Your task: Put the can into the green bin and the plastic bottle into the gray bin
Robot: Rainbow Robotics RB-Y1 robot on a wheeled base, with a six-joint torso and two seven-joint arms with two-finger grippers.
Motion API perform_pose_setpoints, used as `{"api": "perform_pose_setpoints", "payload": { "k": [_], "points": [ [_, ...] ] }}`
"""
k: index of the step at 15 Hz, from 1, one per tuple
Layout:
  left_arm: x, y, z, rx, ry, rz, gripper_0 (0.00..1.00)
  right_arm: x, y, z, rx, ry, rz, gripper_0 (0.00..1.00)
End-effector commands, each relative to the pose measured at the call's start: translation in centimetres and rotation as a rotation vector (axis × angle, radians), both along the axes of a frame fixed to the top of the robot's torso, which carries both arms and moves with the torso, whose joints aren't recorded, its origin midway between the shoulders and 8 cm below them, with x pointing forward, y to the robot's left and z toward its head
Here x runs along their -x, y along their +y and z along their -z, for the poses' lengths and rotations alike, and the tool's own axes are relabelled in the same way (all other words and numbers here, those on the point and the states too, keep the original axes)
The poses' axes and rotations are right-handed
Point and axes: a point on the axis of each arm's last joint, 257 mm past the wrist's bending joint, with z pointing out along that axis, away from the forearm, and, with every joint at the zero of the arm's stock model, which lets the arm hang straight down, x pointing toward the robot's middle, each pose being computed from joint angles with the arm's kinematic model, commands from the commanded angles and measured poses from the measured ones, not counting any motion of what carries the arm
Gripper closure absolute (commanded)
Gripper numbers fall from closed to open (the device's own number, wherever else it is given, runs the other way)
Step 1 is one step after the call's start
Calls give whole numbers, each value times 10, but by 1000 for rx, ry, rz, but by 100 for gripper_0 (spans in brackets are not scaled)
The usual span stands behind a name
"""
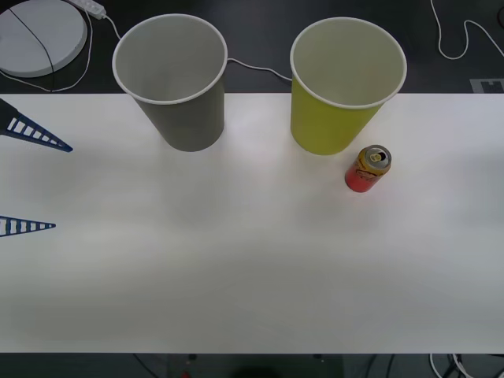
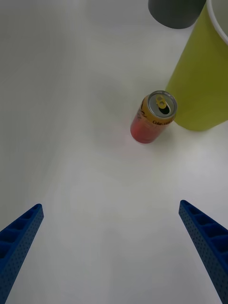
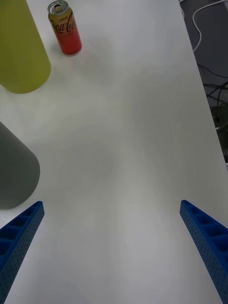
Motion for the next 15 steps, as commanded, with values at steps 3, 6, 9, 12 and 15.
{"api": "perform_pose_setpoints", "payload": {
  "k": [3, 6, 9, 12, 15],
  "points": [
    [0, 0, 0, 0, 0, 0, 0, 0, 0, 0, 0, 0, 0, 0],
    [0, 0, 0, 0, 0, 0, 0, 4, 7, 5, -33, 12, -13, 0],
    [0, 0, 0, 0, 0, 0, 0, 8, 9, 10, -46, 22, -17, 0],
    [0, 0, 0, 0, 0, 0, 0, 9, 15, 22, -104, 14, 15, 0],
    [0, 0, 0, 0, 0, 0, 0, 10, 27, 33, -163, -8, 67, 0]
  ]
}}
